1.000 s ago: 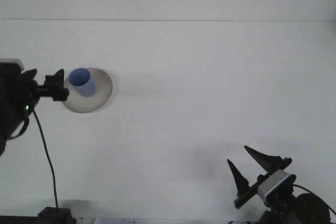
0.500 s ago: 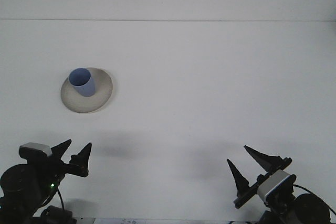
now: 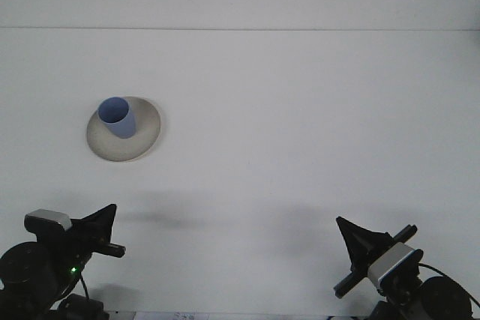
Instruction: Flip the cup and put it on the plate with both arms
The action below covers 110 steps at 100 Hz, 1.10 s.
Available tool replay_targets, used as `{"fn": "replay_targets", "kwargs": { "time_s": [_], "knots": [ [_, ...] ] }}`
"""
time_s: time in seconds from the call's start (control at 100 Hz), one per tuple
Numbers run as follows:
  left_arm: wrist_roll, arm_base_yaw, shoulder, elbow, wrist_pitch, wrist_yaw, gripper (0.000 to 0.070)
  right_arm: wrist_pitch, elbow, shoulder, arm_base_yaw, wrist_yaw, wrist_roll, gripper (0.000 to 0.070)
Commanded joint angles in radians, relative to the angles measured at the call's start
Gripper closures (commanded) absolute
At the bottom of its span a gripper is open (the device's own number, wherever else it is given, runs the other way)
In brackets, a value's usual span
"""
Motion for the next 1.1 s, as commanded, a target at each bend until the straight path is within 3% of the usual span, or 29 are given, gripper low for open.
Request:
{"fn": "replay_targets", "kwargs": {
  "time_s": [0.0,0.39,0.46,0.57,0.71,0.84,1.09],
  "knots": [
    [-0.001,-0.004,0.002,0.012,0.013,0.005,0.0687,0.012,0.003,0.000,0.008,0.000,-0.003,0.0695],
    [0.009,0.009,-0.013,0.011,0.019,0.004,0.0688,0.012,0.003,0.000,0.008,0.000,-0.003,0.0695],
    [0.107,0.038,-0.043,-0.008,0.067,0.004,0.0688,0.012,0.003,0.000,0.008,0.000,-0.003,0.0695],
    [0.206,0.095,-0.129,-0.122,0.215,-0.005,0.0688,0.012,0.003,0.000,0.008,0.000,-0.003,0.0695],
    [0.323,0.152,-0.240,-0.353,0.397,-0.130,0.0688,0.012,0.003,0.000,0.008,0.000,-0.003,0.0694],
    [0.341,0.189,-0.291,-0.526,0.515,-0.217,0.0688,0.012,0.003,0.000,0.008,0.000,-0.003,0.0695],
    [0.351,0.200,-0.320,-0.717,0.649,-0.222,0.0688,0.012,0.003,0.000,0.008,0.000,-0.003,0.0694]
  ]
}}
